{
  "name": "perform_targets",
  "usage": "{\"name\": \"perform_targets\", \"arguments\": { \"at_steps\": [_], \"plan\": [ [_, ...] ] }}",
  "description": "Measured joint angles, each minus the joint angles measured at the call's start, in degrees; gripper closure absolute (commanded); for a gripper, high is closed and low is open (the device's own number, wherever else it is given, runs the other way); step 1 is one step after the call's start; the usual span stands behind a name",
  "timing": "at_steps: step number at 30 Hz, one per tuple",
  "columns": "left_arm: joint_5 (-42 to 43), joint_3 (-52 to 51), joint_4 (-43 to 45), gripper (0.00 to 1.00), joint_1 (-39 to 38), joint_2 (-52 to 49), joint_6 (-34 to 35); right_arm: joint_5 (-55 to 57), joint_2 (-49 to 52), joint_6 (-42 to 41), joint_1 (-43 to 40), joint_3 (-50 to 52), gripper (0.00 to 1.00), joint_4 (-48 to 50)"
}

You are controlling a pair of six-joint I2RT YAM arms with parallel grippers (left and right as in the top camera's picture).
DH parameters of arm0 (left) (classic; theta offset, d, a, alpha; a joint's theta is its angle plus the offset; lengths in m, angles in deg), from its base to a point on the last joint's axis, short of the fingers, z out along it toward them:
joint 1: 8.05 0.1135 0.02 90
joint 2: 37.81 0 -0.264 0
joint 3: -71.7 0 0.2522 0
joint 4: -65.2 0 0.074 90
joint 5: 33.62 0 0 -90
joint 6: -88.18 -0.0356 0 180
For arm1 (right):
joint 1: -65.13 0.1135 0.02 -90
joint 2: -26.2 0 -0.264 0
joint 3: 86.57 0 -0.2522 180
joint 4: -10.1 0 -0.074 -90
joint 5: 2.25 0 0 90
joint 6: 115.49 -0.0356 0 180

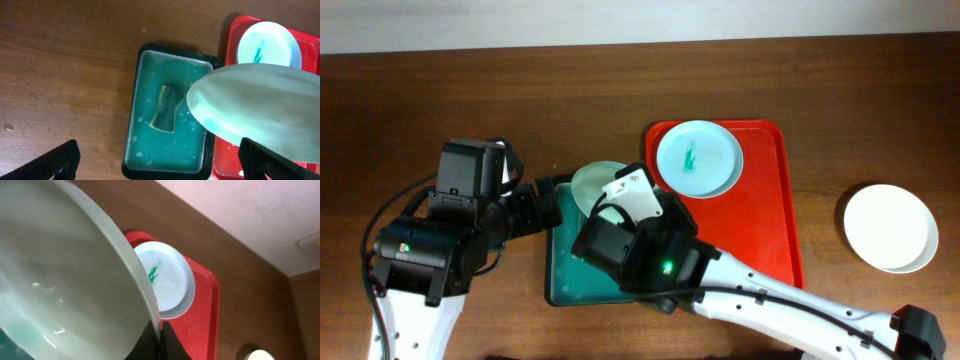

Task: Clean dirty plates on tray and stack at the side
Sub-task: 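Tilt the held plate over the green tray to drain it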

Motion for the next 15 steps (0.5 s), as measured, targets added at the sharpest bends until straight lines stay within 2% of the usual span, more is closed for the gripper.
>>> {"name": "perform_targets", "arguments": {
  "at_steps": [5,15],
  "plan": [
    [0.0,0.0,0.0,0.01,0.0,0.0,0.0,6.1,0.0,0.0,4.5,0.0,0.96,-0.2],
    [0.0,0.0,0.0,0.01,0.0,0.0,0.0,7.6,0.0,0.0,4.9,0.0,0.96,-0.2]
  ]
}}
